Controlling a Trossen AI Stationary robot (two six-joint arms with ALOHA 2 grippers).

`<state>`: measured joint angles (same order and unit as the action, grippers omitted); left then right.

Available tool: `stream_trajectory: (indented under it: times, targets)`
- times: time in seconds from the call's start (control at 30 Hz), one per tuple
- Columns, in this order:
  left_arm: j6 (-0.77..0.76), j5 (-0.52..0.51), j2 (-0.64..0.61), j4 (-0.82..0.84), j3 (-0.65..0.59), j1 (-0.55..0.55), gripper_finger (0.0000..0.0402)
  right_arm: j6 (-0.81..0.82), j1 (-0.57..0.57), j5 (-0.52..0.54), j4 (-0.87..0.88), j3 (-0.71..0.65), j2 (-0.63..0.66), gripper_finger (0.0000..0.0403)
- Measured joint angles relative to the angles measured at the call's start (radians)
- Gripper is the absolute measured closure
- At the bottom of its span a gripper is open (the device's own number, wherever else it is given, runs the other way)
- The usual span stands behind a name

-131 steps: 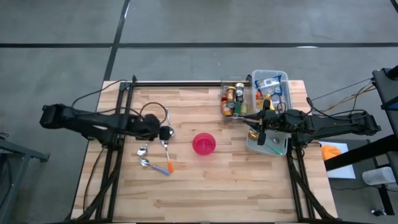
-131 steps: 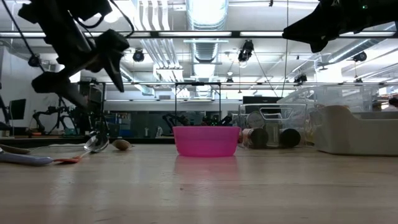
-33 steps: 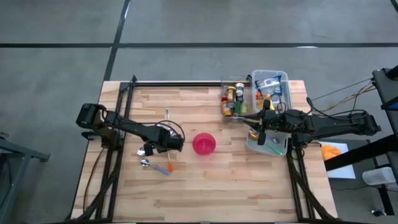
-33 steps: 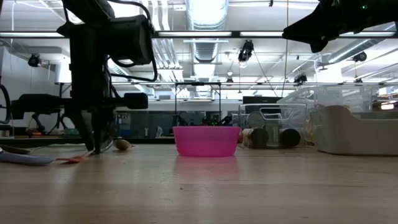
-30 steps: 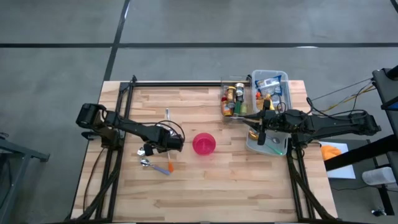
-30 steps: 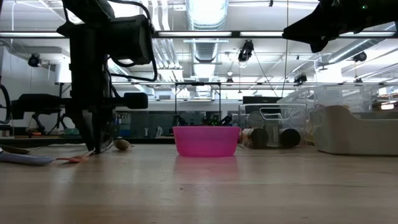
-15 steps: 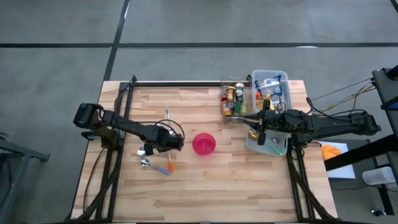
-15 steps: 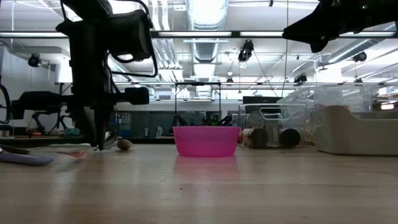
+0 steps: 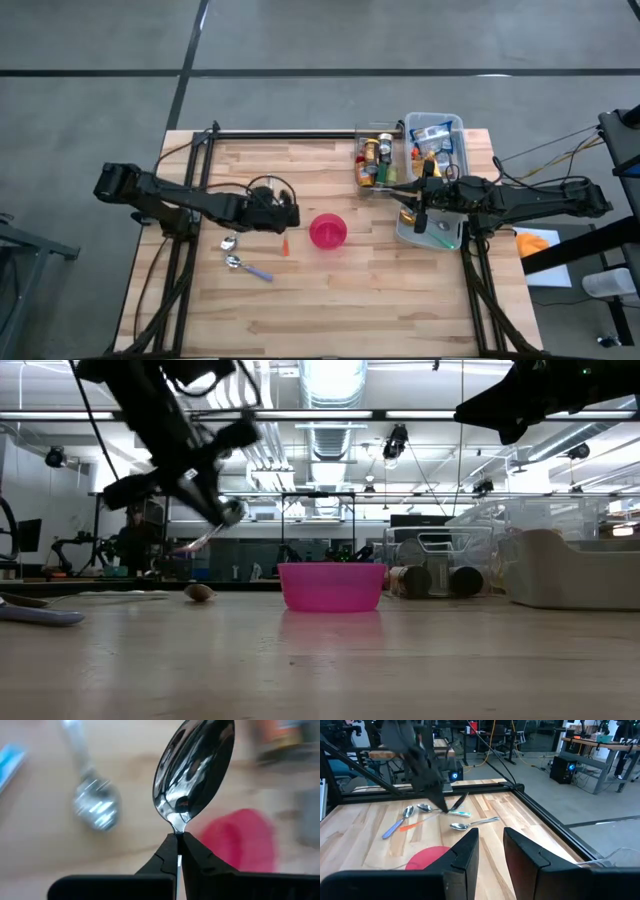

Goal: Pick & Place Food Item
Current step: Put the orange spoon into the gray bin

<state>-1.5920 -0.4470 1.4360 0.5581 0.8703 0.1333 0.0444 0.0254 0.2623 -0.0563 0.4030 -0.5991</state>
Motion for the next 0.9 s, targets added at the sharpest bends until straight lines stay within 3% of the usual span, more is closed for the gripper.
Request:
stream_trajectory:
  times: [0.17, 0.33, 0.57, 0.9]
  targets:
    - [0.274, -0.066, -0.043, -0.189, 0.000, 0.000, 0.0400, 0.000, 0.000, 0.000, 0.000, 0.000, 0.000, 0.0316]
    - [0.452, -0.076, -0.052, -0.385, 0.001, 0.000, 0.0400, 0.000, 0.000, 0.000, 0.000, 0.000, 0.000, 0.0316]
    - [0.521, -0.077, -0.005, -0.461, 0.050, -0.002, 0.0400, 0.000, 0.000, 0.000, 0.000, 0.000, 0.000, 0.0316]
    - [0.566, -0.025, 0.211, -0.441, 0.281, -0.034, 0.0400, 0.000, 0.000, 0.000, 0.000, 0.000, 0.000, 0.0316]
